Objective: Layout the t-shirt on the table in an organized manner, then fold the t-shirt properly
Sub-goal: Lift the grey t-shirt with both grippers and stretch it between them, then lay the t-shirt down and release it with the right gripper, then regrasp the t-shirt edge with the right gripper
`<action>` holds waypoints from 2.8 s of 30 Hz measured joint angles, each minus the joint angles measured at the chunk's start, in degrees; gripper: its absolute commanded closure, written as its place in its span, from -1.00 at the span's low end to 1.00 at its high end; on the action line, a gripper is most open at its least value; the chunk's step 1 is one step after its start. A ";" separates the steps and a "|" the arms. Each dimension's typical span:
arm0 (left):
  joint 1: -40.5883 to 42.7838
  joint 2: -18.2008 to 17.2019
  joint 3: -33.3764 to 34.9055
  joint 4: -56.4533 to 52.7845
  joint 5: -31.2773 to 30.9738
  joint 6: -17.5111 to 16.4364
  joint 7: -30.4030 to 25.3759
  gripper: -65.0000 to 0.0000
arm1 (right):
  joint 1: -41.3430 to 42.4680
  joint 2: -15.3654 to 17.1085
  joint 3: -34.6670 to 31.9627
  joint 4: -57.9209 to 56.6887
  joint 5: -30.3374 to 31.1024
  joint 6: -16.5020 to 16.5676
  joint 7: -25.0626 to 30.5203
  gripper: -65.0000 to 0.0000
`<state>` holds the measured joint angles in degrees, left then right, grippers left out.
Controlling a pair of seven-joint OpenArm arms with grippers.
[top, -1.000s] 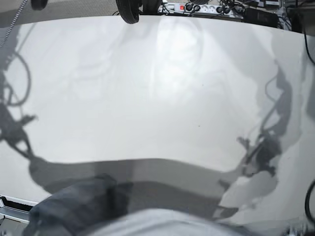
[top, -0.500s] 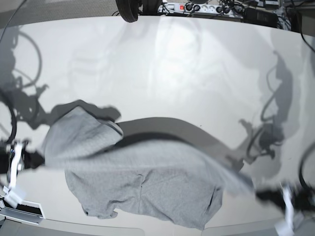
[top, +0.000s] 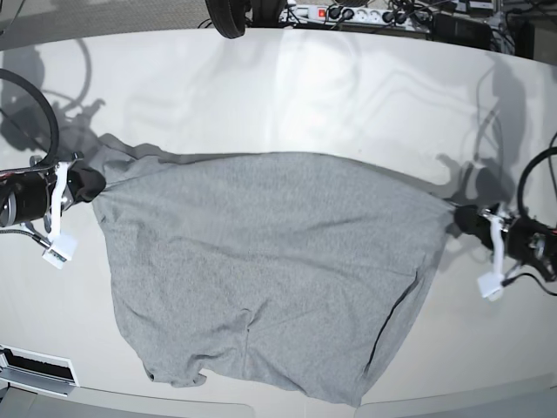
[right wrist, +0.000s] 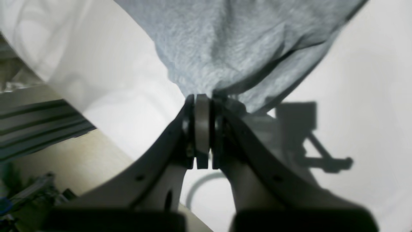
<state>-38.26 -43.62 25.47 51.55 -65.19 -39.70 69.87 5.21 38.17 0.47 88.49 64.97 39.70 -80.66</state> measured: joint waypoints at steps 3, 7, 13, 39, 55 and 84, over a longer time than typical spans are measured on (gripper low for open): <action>-0.96 -2.32 -0.11 0.22 -4.55 0.00 0.28 1.00 | 0.11 1.51 0.02 0.00 9.81 0.00 -0.22 1.00; -0.50 -4.92 -0.09 0.42 -12.39 0.02 9.99 1.00 | -1.66 2.32 0.00 1.49 14.58 0.02 0.44 1.00; -0.81 -10.16 -0.11 0.48 -18.99 -0.02 9.88 1.00 | -7.28 4.72 -0.04 7.37 14.36 0.00 -0.20 1.00; 3.37 1.70 -0.31 0.15 22.12 0.28 -34.95 1.00 | -3.37 -6.36 -0.02 0.33 -41.11 -5.70 34.62 0.03; 3.34 1.53 -0.31 0.15 22.05 3.50 -33.62 1.00 | 4.39 -7.21 0.13 2.75 12.81 -0.02 1.60 0.09; 3.32 1.55 -0.31 0.15 21.94 3.48 -33.90 1.00 | -11.43 -18.99 -8.87 -2.67 -45.40 -1.51 36.41 -0.29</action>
<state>-34.94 -42.06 25.17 51.70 -43.24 -36.23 35.97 -6.22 19.18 -8.40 85.82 19.57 38.19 -44.25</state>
